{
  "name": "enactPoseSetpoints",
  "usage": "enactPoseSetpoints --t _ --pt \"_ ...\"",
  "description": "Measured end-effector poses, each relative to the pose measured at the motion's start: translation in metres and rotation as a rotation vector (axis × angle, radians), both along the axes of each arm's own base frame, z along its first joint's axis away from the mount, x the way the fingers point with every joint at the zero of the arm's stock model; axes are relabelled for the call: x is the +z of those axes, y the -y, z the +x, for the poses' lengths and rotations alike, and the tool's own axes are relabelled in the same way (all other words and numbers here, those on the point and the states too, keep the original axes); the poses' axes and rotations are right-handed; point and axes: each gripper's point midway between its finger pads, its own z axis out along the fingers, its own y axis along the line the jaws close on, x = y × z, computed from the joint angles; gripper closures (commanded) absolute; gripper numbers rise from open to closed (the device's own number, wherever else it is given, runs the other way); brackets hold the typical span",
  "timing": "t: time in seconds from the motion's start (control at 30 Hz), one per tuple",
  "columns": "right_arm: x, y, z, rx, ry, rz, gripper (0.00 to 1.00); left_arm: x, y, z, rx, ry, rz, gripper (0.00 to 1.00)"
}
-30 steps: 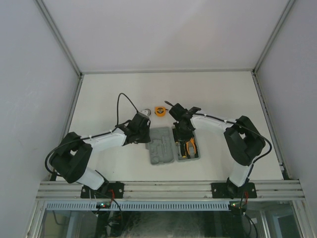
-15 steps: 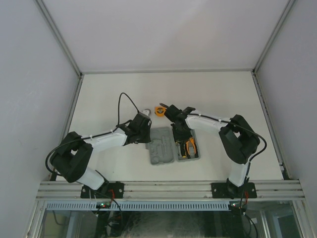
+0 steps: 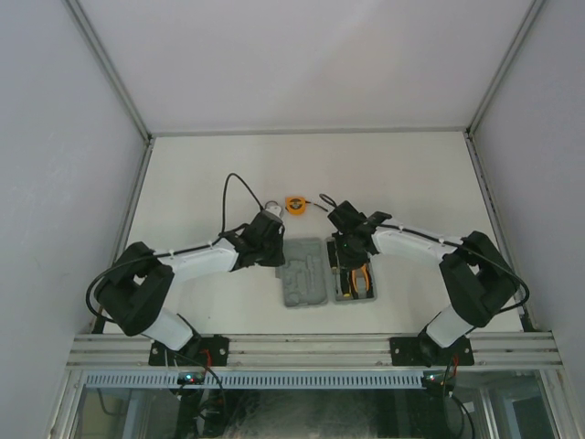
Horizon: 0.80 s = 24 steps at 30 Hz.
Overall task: Sort the tools into containers
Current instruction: Adjust the screwdriver in the storage box.
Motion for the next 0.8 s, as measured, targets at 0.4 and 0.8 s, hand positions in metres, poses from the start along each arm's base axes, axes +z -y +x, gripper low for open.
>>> enactPoseSetpoints --t 0.4,0.8 --pt "0.047 0.003 0.009 -0.048 0.084 0.201 0.81 0.0 0.013 -0.006 -0.027 -0.022 -0.046 1.0" --pt "0.043 0.025 0.018 -0.121 0.083 0.154 0.86 0.0 0.014 -0.007 -0.032 -0.024 -0.049 1.0"
